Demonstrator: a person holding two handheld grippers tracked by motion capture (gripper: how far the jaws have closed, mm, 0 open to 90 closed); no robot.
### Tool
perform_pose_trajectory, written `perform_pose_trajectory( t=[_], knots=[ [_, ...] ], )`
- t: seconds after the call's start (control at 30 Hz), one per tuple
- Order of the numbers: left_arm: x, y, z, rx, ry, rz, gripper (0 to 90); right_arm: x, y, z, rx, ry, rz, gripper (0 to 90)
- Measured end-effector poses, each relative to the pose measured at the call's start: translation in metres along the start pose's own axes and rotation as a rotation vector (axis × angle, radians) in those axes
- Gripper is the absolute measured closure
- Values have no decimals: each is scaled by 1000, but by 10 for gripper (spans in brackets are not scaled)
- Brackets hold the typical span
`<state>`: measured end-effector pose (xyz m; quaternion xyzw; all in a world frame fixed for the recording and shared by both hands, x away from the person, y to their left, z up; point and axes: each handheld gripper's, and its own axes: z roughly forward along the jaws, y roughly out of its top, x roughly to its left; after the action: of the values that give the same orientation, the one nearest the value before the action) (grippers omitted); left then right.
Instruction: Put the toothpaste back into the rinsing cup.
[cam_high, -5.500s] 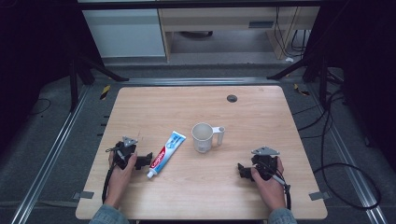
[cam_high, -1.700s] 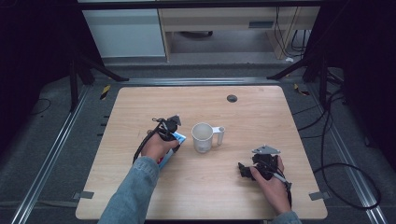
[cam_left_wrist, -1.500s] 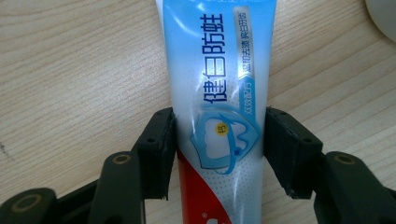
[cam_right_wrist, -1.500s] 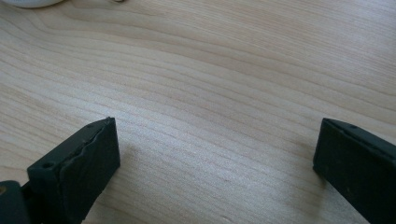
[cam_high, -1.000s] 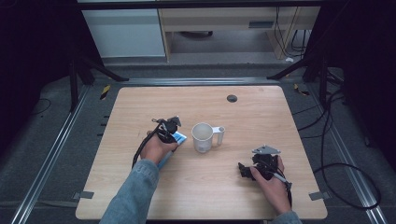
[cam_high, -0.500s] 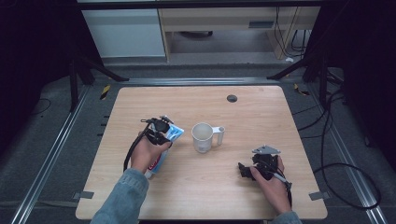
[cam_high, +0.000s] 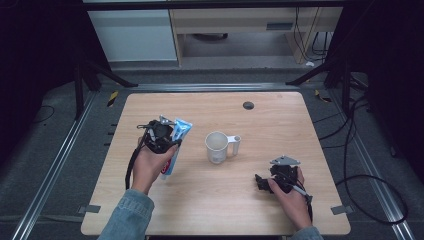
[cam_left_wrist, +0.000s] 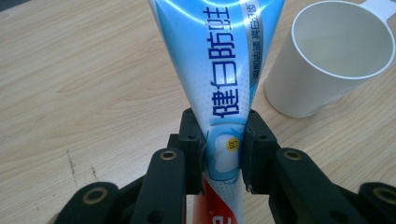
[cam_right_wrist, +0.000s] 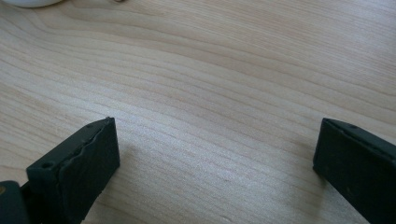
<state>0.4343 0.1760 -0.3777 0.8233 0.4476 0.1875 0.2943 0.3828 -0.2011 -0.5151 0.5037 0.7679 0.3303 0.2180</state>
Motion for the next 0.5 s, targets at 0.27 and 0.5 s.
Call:
perform_pose_trajectory(
  t=[0.27,0.5],
  knots=[
    [-9,4,-7,-65,12,12,722,0,0,0,0,-1,2,6],
    [-19,10,-10,-131,47,17,723,0,0,0,1,2,0,6]
  ],
)
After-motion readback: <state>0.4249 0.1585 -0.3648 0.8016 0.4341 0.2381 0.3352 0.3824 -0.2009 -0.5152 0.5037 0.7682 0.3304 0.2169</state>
